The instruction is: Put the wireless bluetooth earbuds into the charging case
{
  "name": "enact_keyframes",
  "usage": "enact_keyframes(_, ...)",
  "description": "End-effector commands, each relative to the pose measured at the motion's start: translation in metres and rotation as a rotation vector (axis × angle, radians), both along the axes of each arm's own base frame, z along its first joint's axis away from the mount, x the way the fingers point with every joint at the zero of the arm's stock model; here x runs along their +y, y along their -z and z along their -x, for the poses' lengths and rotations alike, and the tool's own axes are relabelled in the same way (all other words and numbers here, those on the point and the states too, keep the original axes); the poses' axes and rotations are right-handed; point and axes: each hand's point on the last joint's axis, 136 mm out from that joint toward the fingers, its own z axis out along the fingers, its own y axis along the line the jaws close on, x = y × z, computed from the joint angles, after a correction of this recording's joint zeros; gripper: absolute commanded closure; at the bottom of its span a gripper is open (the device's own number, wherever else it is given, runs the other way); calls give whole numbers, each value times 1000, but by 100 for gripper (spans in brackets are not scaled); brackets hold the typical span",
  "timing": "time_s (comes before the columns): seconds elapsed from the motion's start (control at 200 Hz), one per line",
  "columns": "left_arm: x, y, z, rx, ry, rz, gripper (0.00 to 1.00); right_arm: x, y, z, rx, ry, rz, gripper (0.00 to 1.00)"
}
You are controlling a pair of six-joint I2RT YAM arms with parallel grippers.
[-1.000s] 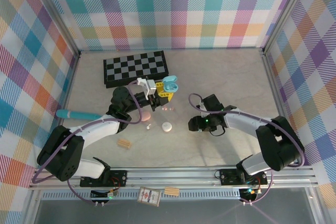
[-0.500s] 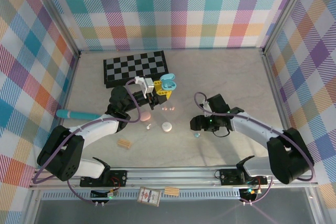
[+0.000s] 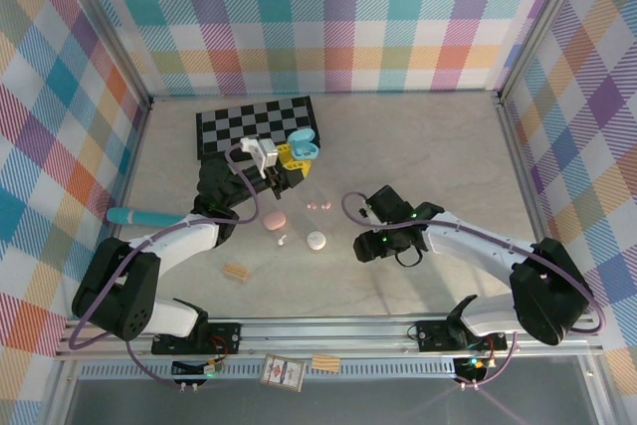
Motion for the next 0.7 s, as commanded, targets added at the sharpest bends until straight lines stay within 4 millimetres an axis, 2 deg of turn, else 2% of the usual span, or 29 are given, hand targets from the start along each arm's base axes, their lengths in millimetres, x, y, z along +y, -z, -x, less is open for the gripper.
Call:
enact_keyframes(0.0, 16, -16, 0, -60, -15, 31, 66, -15, -11, -5, -79, -29, 145, 41)
enact_keyframes(0.21, 38, -25, -7, -80, -78, 20, 66, -11, -3, -5, -133, -168, 362, 44)
enact_keyframes(0.495, 53, -27, -8, -78, -125, -9, 66, 1, 18, -4, -133, -333, 581, 52)
enact_keyframes(0.695, 55, -31, -7, -87, -129, -16, 66, 0, 24, -2, -114, -390, 667, 56)
